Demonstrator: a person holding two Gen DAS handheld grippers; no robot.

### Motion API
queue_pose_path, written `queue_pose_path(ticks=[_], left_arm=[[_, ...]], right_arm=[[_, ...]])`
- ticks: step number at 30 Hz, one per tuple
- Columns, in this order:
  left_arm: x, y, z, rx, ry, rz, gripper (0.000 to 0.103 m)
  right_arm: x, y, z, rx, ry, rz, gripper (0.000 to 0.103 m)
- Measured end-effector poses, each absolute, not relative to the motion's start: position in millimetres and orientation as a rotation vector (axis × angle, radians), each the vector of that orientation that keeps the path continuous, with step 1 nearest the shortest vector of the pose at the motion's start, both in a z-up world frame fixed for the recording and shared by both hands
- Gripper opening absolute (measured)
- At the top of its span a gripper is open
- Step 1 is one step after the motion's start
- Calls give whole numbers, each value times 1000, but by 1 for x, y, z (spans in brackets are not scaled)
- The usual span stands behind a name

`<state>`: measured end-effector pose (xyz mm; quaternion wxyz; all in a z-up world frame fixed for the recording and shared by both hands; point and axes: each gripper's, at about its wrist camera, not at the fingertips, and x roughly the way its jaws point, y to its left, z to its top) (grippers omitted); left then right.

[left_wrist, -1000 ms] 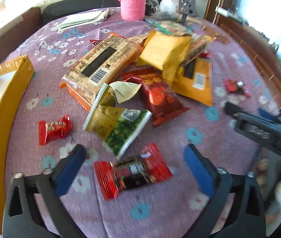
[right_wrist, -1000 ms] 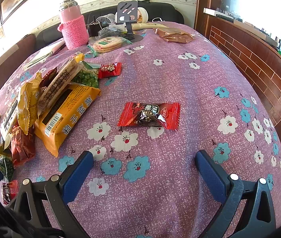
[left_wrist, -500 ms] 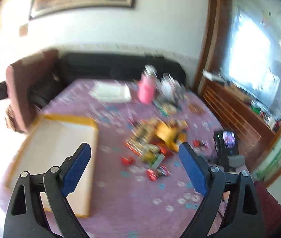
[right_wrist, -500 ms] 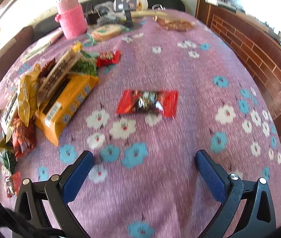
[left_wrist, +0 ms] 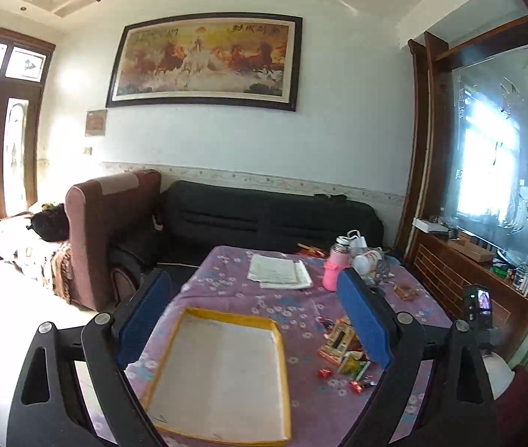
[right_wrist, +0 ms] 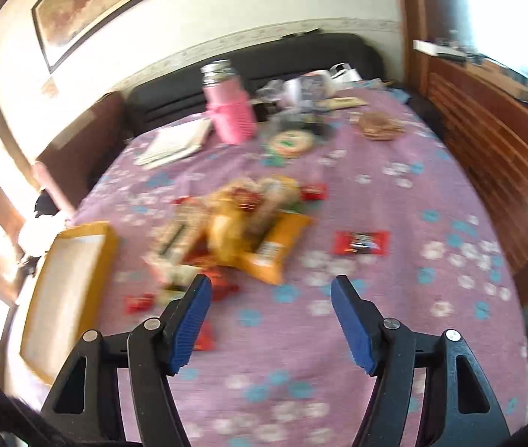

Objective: Organize snacks
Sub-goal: 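Grasp the red candy with the left tool while the right tool grasps another red candy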

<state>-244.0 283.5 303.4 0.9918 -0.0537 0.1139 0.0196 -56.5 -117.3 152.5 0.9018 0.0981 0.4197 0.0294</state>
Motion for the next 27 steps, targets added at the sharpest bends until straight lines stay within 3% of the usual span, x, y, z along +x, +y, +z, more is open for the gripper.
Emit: queue_pose_path(ticks=[4,6,18,20,23,24,25,27], left_arm=[[-248,308,322,-98,183,96,103],[-236,305,313,-119,198,61,103],[-136,222,171,-301,559,-78,103],[-117,214,155,-322,629,-106,82],[-91,199,134,-330,724,-149,58],[-84,192,126,-324,760,-154,57],[-80,187,121,-314,779,-157,57],[-68,172,109,-275,820,-163,57]], right_arm=[[-62,-94,160,201,822,86,68],[-78,-88,145,198,823,121,68],[-54,-28,58,-44,1026,377,67],[-48,-21,51,-43,1030,401,67],[-38,-9,43,-21,1034,440,67],[-34,-5,38,-18,1040,451,64],[-32,-2,34,-26,1045,453,48],[-31,2,29,-73,1047,444,41]])
